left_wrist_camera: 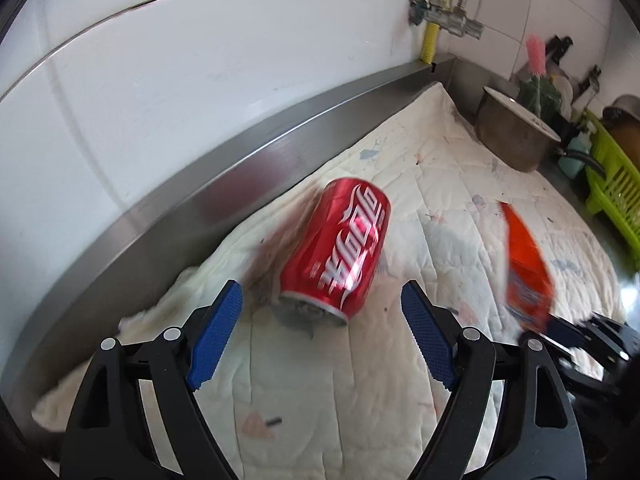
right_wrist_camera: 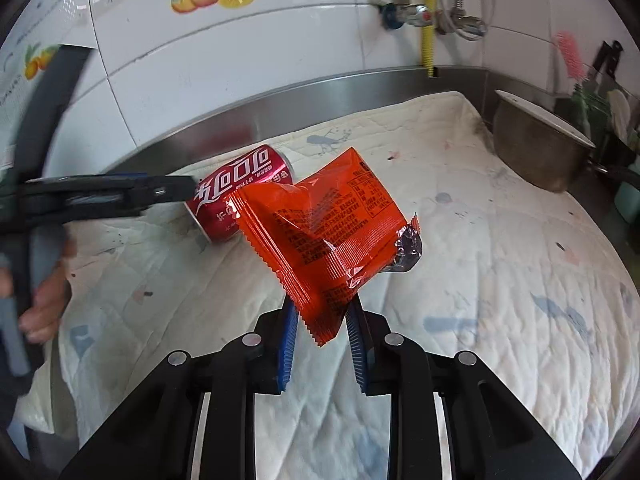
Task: Collect trash
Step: 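Grasp the red cola can with the left tool while the right tool grasps the orange wrapper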
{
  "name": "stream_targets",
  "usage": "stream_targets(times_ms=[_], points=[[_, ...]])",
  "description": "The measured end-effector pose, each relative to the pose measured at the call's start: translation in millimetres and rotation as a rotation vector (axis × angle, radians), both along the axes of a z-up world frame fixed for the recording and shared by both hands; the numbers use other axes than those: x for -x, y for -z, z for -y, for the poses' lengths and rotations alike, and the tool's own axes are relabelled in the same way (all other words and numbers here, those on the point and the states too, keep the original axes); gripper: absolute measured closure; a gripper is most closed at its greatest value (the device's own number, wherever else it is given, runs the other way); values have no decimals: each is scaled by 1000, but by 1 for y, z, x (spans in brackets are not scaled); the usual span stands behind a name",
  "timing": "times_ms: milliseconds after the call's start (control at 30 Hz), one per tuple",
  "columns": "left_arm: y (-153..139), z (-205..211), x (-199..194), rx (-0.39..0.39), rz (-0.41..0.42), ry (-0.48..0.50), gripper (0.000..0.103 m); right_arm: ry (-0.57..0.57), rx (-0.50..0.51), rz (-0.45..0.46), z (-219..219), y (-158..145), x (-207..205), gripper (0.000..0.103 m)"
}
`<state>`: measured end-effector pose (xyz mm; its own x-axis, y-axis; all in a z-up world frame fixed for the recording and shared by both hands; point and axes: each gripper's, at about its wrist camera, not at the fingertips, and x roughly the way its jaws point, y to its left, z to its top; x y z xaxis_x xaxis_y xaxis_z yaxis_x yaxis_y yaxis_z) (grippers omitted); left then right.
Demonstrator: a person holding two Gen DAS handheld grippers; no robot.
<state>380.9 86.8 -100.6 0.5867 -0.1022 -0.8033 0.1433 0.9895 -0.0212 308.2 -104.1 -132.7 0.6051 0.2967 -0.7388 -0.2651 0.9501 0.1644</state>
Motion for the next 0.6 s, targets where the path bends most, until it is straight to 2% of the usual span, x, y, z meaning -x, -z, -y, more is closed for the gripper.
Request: stream_targets(times_ms=[467,533,600], points=[[40,40,-53,-172,-54,93,24,102,-17,9,60,-28,90,80],[43,41,-56,-186,-61,99,33,123,-19,8,67,-30,99,80],[46,44,-59,-199,-69,111,34,140,-17,8,73,-33,109,80]])
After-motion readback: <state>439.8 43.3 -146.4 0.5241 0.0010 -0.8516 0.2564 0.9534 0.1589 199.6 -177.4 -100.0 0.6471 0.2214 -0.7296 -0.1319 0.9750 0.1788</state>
